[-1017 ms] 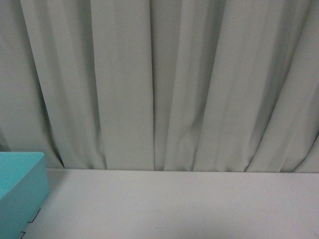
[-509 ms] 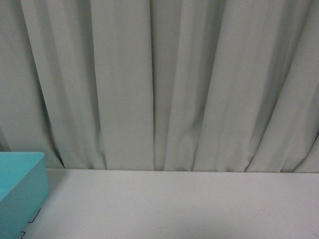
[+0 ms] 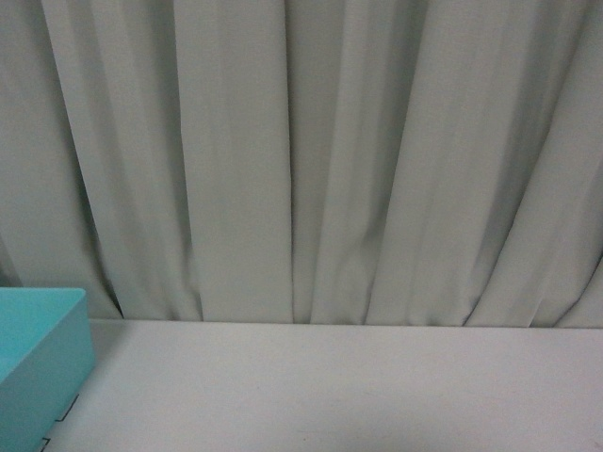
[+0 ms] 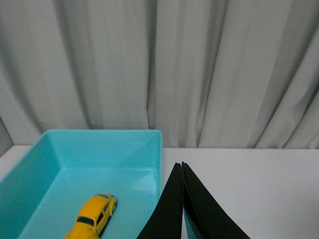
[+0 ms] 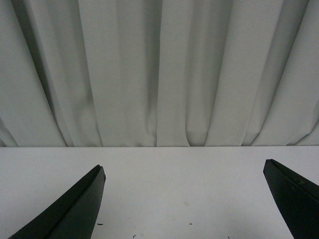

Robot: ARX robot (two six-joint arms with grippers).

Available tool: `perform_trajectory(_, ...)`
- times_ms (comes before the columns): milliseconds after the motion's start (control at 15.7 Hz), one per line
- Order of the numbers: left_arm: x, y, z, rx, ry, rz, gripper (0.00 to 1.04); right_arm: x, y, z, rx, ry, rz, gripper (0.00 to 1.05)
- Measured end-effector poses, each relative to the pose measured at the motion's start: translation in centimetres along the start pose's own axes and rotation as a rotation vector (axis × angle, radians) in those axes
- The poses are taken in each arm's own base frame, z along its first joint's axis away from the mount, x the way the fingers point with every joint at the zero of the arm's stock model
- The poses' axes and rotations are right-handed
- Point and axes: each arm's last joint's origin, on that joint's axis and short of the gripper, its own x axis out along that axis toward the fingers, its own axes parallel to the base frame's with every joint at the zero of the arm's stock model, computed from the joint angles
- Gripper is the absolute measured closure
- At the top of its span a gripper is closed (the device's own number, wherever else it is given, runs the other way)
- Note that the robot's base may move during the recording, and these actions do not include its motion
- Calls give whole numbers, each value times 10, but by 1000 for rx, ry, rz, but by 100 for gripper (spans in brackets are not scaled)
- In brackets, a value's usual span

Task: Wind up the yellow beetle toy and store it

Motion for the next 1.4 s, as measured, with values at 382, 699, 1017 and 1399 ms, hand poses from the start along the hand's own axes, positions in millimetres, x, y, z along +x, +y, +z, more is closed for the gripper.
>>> perform_trajectory(382,0,0,-2,0,10,-2,103,0,0,0,0,0,-1,7)
perform_trajectory(699,0,0,-2,-1,10,-2,44,0,0,0,0,0,-1,7)
perform_trajectory(1017,0,0,-2,-1,10,-2,7,0,0,0,0,0,0,7)
perform_trajectory(1399,0,0,-2,0,10,-2,7,0,0,0,0,-3,-1,7)
